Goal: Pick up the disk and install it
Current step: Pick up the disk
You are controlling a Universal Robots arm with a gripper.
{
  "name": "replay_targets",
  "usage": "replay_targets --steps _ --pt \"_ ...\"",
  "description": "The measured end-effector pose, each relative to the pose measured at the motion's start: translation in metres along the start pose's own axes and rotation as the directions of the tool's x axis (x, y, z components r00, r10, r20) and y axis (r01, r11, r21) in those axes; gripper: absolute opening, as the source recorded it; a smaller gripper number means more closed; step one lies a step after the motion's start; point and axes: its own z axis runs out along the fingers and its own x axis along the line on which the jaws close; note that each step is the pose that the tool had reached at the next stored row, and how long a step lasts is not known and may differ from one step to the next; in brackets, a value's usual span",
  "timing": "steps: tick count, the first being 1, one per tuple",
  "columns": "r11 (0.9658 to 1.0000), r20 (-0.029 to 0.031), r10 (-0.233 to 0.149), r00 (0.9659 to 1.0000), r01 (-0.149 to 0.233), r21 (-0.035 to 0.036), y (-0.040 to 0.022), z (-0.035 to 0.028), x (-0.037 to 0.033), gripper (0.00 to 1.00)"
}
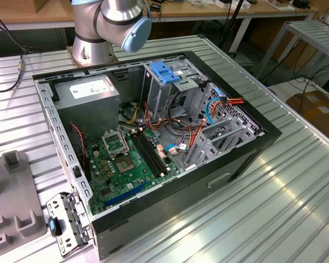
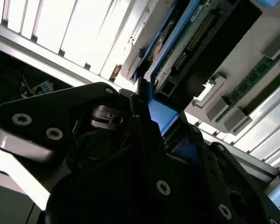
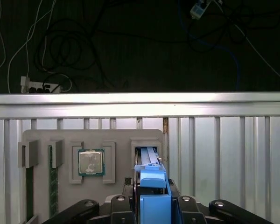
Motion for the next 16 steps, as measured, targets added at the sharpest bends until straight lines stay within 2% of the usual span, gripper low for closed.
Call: replay_targets --steps 8,12,16 --pt "1.0000 -0.0001 -0.001 1.0000 0.001 0.0002 0.0000 -0.0003 0.0000 0.37" --pt "1.0000 -0.0031 -0.001 1.0000 0.001 0.0001 0.0001 -0.0073 0.0000 0.37" --pt "1.0000 -0.0050 0.000 1.0000 0.000 0.0002 0.0002 -0.0083 0.0000 0.37"
